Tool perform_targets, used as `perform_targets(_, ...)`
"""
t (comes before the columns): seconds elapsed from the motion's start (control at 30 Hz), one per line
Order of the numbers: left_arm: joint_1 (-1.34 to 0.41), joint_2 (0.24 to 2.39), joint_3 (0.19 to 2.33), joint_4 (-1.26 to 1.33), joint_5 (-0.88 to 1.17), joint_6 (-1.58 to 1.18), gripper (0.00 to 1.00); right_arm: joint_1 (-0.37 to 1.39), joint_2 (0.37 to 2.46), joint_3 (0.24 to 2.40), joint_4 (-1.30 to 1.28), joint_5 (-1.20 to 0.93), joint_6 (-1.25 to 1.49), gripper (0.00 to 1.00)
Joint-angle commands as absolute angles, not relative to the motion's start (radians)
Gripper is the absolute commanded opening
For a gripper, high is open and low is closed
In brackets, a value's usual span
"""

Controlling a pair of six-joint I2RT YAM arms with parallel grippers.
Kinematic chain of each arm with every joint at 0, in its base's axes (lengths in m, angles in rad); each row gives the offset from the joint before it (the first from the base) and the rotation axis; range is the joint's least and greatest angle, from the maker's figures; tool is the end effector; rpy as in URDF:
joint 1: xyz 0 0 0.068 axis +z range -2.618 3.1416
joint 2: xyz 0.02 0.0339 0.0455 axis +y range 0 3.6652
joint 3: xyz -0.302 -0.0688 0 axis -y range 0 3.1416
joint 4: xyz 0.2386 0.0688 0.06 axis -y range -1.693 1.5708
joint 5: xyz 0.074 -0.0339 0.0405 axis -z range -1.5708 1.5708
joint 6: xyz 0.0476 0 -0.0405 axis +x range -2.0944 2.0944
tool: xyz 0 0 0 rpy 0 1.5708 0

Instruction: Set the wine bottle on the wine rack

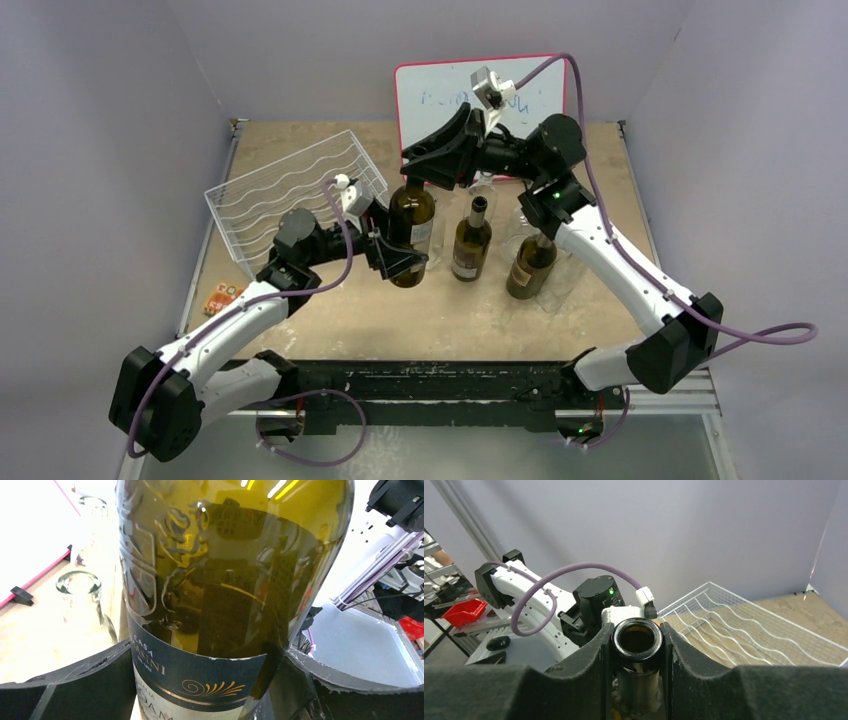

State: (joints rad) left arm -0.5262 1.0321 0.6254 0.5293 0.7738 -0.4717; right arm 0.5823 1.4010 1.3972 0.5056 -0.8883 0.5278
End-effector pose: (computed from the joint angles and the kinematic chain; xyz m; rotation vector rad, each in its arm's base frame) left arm 0.1694 -0.1368 0.3467 0.7270 1.4712 -1.3397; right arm 0.2294 0.1953 0.5203 -0.9065 1.0668 1.4126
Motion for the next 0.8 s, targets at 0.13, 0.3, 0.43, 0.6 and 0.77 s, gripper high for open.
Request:
perform_targets(0.13, -0.527, 1.061, 0.791, 0.464, 0.682, -0.243, 0.0, 0.593, 1.348, 1.445, 0.566, -0.91, 0.581, 0.01)
perform_targets(0.3, -0.526, 1.008, 0.888, 0.172, 0.509, 0.122, 0.0, 0.593, 1.264, 1.41, 0.426, -0.822, 0.47, 0.62)
perform_targets(0.43, -0.527, 0.95, 0.883, 0.123, 0.366, 0.345, 0.0, 0.593, 1.206, 1.398, 0.29, -0.754, 0.395, 0.75)
perform_targets(0.6, -0.526, 0.913, 0.883, 0.114, 0.2, 0.555, 0.0, 0.593, 1.137, 1.399, 0.138, -0.697, 0.335, 0.76)
perform_targets(0.77, -0.526, 0.88, 0.873, 0.062, 0.127, 0.87, 0.0, 0.592, 1.102, 1.467, -0.062, -0.528, 0.229, 0.75)
